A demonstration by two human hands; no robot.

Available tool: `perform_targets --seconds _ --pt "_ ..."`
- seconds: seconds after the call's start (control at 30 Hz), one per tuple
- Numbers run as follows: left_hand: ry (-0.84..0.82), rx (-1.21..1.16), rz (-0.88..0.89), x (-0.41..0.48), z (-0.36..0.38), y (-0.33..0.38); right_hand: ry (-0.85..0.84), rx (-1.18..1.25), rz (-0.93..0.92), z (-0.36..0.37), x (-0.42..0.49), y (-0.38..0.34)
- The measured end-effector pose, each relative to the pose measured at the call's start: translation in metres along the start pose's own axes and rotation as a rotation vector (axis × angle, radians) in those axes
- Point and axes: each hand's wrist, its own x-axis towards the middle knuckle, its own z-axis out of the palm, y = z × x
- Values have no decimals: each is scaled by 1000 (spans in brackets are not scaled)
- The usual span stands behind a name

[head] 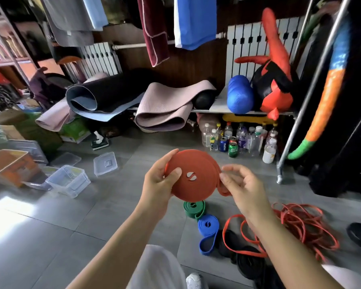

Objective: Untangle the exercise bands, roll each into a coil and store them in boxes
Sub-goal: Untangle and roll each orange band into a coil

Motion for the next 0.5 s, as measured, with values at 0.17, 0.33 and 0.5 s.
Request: perform_targets --seconds 0.17,0.33,0.5 --pt "78 74 -68 52 -21 -42 68 -67 91 35 36 55" --pt "157 134 -248 89 -53 -136 15 -171 315 69 51 148" --pt "242 203 -544 102 -85 -256 -35 -245 586 95 39 264"
